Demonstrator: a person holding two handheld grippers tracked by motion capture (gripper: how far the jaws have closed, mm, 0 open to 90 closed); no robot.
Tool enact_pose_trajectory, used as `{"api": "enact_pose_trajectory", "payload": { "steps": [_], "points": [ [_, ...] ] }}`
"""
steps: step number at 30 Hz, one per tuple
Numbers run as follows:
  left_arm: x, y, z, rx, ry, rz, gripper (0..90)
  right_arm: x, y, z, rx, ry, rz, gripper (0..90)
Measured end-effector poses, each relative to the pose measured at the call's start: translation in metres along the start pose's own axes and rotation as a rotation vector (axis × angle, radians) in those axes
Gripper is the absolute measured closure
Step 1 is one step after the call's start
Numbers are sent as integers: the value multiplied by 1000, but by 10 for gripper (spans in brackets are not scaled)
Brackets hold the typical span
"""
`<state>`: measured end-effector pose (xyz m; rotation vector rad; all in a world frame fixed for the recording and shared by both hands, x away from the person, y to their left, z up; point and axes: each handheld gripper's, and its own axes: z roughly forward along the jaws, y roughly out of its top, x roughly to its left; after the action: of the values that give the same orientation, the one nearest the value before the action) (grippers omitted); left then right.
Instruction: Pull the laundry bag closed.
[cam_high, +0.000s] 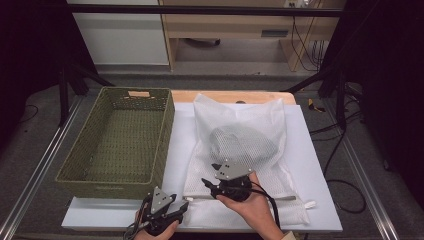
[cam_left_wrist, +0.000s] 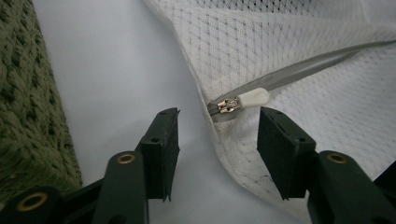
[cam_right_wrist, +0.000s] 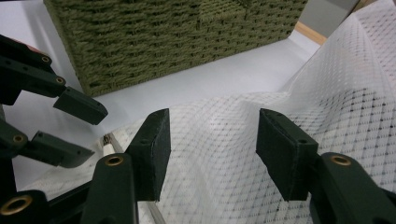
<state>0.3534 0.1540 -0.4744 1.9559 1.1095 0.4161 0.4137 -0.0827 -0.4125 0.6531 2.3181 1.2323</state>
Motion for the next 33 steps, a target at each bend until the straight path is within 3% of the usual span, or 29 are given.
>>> {"api": "enact_pose_trajectory", "payload": {
  "steps": [14, 24, 33],
  "points": [
    [2, 0, 13, 73, -33, 29, 614, 7, -2, 3, 12, 19, -17, 469],
    [6, 1, 15, 48, -56, 11, 788, 11, -1, 1, 10, 34, -25, 476],
    [5, 4, 9, 20, -59, -5, 855, 23, -1, 5, 57, 52, -83, 396]
  ]
}}
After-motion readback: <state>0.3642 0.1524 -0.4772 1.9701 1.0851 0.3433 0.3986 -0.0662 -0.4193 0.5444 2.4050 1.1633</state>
